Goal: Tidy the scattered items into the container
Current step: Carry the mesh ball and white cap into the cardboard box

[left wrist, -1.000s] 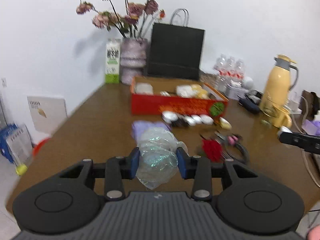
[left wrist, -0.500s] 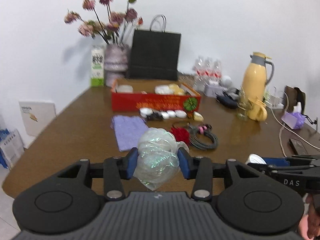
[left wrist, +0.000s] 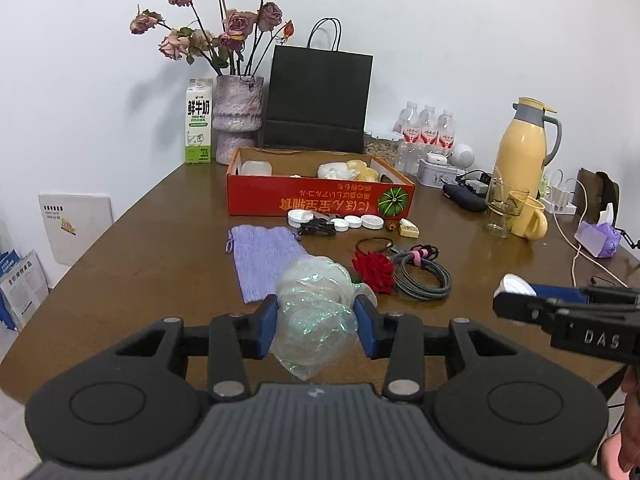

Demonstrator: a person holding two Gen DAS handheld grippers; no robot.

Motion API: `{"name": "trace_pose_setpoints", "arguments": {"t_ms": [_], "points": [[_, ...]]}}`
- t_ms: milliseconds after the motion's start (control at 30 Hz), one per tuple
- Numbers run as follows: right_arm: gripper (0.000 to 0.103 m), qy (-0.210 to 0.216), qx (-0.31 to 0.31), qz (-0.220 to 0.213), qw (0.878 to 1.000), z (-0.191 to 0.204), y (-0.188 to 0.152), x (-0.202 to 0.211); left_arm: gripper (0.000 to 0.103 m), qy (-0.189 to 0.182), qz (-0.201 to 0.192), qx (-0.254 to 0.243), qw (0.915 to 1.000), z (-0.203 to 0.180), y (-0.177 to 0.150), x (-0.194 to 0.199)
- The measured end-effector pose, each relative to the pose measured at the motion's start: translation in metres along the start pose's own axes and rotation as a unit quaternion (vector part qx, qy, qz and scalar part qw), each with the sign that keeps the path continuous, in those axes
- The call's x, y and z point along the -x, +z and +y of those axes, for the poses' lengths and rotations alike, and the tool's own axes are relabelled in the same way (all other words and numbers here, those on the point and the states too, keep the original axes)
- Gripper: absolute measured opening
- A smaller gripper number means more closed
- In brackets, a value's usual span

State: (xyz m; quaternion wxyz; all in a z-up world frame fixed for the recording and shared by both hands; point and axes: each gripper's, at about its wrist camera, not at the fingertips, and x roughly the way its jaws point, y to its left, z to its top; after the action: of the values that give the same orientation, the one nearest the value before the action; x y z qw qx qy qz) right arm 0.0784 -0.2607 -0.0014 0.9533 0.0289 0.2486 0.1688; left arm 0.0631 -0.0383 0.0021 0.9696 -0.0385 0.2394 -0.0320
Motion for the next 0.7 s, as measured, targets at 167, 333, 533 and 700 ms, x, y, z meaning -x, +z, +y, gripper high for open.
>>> {"name": "trace_pose_setpoints", "arguments": {"t_ms": [167, 333, 533, 700], "points": [[0.039, 0.004, 0.011, -0.009, 1.0, -0.007, 0.027, -0.021, 0.04, -0.006, -0.012, 0.012, 0.9998, 0.016, 0.03, -0.025], [0.039, 0.016, 0.036, -0.039, 0.998, -0.02, 0.078, -0.051, 0.04, -0.035, -0.025, 0.014, 0.999, 0.038, 0.087, -0.067], [0.039, 0.047, 0.074, -0.058, 0.994, -0.033, 0.173, -0.124, 0.04, -0.076, 0.002, 0.023, 0.9969, 0.054, 0.184, -0.168], [0.039, 0.084, 0.001, 0.005, 0.996, -0.062, 0.257, -0.243, 0.04, -0.077, 0.067, 0.028, 0.9944, 0.057, 0.248, -0.285]]}}
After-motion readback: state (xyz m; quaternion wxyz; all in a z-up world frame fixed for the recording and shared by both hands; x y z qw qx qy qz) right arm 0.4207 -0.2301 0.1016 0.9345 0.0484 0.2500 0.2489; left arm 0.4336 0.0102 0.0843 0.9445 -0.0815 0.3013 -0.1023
